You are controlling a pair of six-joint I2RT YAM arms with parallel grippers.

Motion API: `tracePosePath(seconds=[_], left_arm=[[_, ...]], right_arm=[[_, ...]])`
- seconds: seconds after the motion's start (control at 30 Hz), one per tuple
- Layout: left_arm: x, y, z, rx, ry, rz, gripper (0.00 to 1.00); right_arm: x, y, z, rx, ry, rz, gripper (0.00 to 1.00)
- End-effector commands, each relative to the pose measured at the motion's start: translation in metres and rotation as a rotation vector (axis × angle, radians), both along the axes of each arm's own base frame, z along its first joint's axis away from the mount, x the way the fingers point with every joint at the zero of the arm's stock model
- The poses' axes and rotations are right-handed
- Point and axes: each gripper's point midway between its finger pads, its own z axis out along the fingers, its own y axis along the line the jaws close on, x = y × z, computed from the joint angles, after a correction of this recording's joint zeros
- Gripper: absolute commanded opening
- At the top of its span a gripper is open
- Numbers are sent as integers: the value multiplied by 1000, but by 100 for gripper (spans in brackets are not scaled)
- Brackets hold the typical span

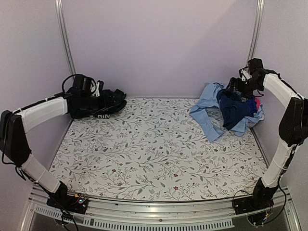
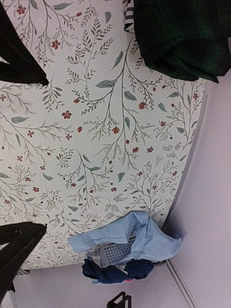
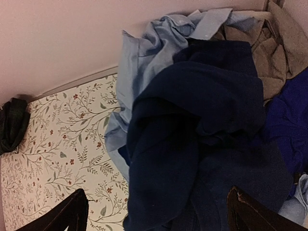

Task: Fold and stack the mixed laundry pile
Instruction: Pick up the crumpled T-shirt from the bin, then place the crumpled T-shirt at the center of the board.

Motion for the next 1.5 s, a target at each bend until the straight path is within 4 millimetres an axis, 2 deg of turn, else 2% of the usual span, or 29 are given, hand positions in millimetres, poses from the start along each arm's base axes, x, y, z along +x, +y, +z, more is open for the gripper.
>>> tracePosePath(seconds=[0.0,0.23,0.3,0.33,0.43,0.5,0.57,0.63,0.67,0.87,1.0,1.07,1.13,1.27,1.37,1.47], left_arm=[[6,-3,7,19,-18,-6,100],[9,-5,5,17,-12,-8,100],[9,-4,5,17,-11,-9,100],[9,-5,5,16,-11,-10,100],[9,-3,5,20,-12,-3,100],[8,-3,6,23,-12,-1,100],[8,-1,7,25,-15,4,100],[9,0,9,28,-19,6,100],[9,0,10,29,-23,8,100],[14,1,13,31,-28,14,100],[17,0,16,30,-33,16,100],[19,0,18,30,-37,19,100],[22,1,21,27,-45,23,100],[26,2,25,18,-52,34,100],[30,5,28,6,-58,43,100],[33,8,31,-13,-64,57,100]], right_arm=[[-4,-29,-56,-99,163,-63,99],[2,-27,-95,-96,224,-42,99],[2,-30,-107,-108,250,-44,94],[3,-30,-111,-110,258,-41,89],[5,-27,-116,-86,259,-25,64],[8,-22,-113,-64,244,-6,43],[12,-18,-101,-47,210,16,22],[16,-16,-83,-41,164,24,2],[19,-16,-66,-41,127,24,0],[30,-11,41,-22,-121,35,0],[20,6,120,75,-322,79,0],[12,19,151,133,-387,125,0],[3,42,179,175,-445,205,0],[-29,122,230,249,-553,440,0],[-62,189,255,350,-588,622,0],[-97,254,269,430,-596,786,0]])
